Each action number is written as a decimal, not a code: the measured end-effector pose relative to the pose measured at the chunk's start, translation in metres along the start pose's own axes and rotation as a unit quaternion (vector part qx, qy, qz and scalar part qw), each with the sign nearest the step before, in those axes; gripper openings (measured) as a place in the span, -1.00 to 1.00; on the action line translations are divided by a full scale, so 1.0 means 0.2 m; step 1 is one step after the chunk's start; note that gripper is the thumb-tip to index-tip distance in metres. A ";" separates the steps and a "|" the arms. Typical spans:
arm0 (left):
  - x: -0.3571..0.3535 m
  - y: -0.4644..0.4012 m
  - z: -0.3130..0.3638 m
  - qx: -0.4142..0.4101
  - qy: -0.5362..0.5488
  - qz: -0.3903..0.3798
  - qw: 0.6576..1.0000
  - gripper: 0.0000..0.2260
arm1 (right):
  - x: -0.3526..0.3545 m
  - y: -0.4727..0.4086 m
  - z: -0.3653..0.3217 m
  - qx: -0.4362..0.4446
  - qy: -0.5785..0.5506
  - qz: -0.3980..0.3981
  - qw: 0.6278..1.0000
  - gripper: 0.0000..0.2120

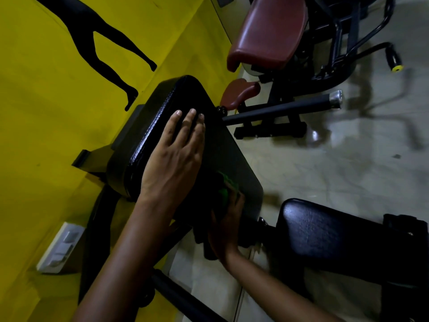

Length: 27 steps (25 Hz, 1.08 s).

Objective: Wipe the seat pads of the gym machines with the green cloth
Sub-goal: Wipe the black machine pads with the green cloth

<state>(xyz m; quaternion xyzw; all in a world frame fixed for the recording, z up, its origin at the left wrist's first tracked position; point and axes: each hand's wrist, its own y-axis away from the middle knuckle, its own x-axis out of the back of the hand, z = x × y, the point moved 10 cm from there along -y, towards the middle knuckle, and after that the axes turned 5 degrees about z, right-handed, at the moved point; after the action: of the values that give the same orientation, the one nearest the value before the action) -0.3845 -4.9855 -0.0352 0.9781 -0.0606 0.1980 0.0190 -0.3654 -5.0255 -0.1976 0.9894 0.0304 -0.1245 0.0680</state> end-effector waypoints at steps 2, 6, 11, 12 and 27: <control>0.00 0.00 0.00 -0.001 -0.002 -0.005 1.000 -0.46 | 0.06 -0.05 0.22 -0.119 0.050 0.027 0.991 -0.47; -0.01 0.01 0.00 0.001 0.003 -0.003 1.000 -0.45 | 0.00 0.06 0.17 -0.107 0.005 -0.014 0.994 -0.50; -0.05 0.04 0.16 -0.027 0.067 -0.046 0.996 -0.47 | 0.07 -0.08 0.35 -0.161 0.049 0.018 0.986 -0.50; -0.06 0.05 0.22 -0.038 0.080 -0.055 0.995 -0.47 | 0.08 -0.11 0.41 -0.202 0.070 0.014 0.977 -0.50; -0.19 -0.03 0.43 -0.066 0.038 -0.078 0.994 -0.48 | 0.07 -0.23 0.53 -0.150 0.092 0.010 0.984 -0.48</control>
<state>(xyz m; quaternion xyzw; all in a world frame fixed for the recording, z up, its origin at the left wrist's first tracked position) -0.3850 -4.9813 -0.1295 0.9683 0.0034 0.2284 0.1011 -0.3810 -4.9954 -0.3089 0.9755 0.0455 -0.0264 0.2137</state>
